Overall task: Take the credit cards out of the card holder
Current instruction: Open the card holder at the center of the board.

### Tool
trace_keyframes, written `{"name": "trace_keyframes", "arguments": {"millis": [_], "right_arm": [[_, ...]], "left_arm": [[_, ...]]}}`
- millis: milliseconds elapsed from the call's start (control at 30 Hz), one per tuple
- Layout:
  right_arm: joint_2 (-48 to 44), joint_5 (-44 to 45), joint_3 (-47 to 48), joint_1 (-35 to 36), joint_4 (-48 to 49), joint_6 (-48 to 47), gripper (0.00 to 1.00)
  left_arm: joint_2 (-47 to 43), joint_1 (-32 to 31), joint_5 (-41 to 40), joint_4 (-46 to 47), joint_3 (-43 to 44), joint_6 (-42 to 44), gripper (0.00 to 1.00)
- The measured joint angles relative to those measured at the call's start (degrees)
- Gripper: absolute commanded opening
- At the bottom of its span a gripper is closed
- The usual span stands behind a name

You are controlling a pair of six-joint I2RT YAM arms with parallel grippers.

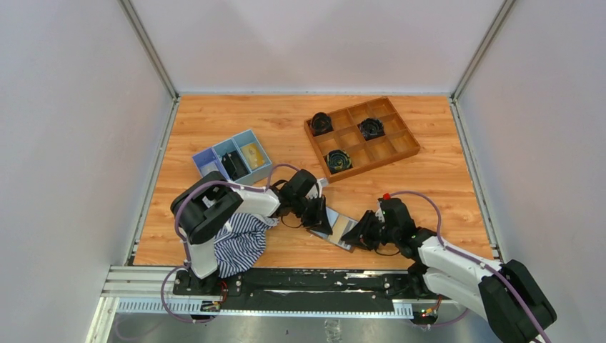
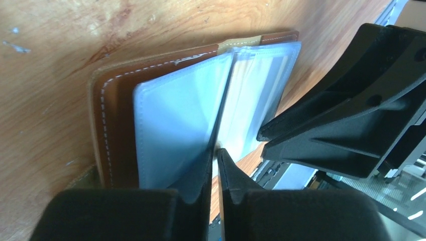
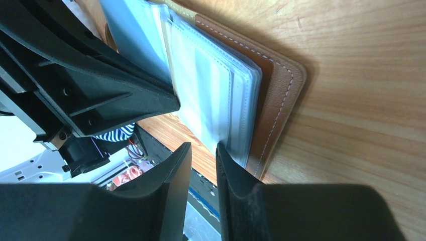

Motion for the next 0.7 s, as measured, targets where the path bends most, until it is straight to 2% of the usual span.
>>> {"name": "trace_keyframes", "arguments": {"millis": [33, 367, 700], "right_arm": [[0.0, 0.0, -0.04, 0.0, 0.09, 0.04, 0.29], [1.27, 0.09, -0.22, 0.07, 1.73, 0.26, 0.29], [1.81, 0.76, -0.33, 0.33, 2.99, 0.48, 0.29]], "left_arm": [[0.0, 0.0, 0.07, 0.0, 0.02, -0.02, 0.0], [-0.37, 0.68, 0.15, -1.09, 0.37, 0.46, 0.0], [-4.74, 3.32, -1.09, -0.94, -3.54, 0.42, 0.0]]}}
